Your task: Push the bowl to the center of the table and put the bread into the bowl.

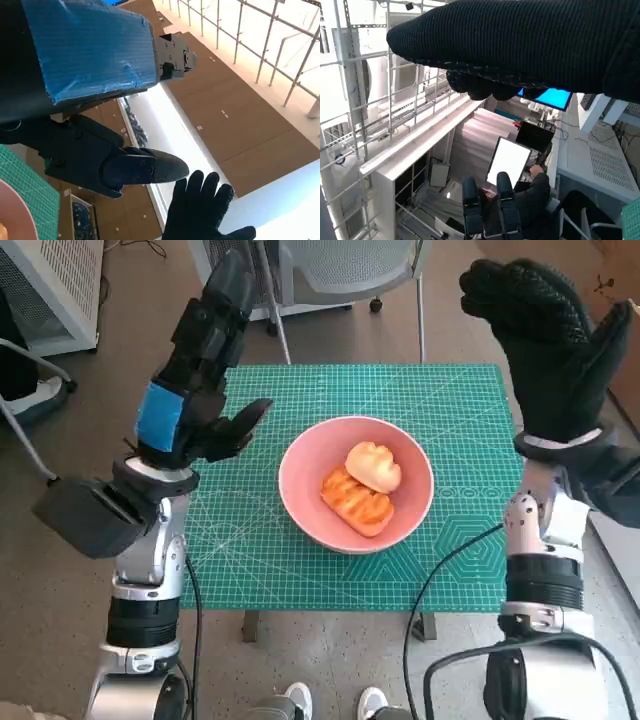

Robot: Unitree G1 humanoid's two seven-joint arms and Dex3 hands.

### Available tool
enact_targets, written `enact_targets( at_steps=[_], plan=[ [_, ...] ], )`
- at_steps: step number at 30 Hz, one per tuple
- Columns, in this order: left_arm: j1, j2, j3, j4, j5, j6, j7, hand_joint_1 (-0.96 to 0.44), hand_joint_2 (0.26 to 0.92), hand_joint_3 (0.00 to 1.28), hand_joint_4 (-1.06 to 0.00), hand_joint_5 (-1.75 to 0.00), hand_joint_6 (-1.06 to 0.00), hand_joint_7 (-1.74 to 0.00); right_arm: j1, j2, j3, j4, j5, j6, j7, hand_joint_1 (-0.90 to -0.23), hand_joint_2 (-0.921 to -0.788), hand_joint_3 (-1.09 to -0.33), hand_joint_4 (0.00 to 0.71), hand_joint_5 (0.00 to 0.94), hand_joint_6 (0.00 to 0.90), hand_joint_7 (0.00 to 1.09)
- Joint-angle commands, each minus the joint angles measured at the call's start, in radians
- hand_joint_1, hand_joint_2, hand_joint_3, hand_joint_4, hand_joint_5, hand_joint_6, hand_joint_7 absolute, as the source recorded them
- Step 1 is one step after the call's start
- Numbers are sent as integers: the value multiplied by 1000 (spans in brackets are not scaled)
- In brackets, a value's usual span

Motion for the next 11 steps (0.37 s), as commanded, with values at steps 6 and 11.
enact_targets(
  at_steps=[6, 11],
  plan=[
    [-3, -2, -5, -12, 11, 5, 1, -657, 921, 362, 1, 1, -78, -44, 21, -8, 0, 1, -7, 7, -3, -667, -921, -689, 313, 1, 409, 0],
    [-5, 2, -7, -14, 12, 11, -1, -653, 921, 351, 1, 1, -77, -53, 20, -9, -2, 7, -7, 7, -4, -669, -921, -689, 313, 1, 409, 0]
  ],
)
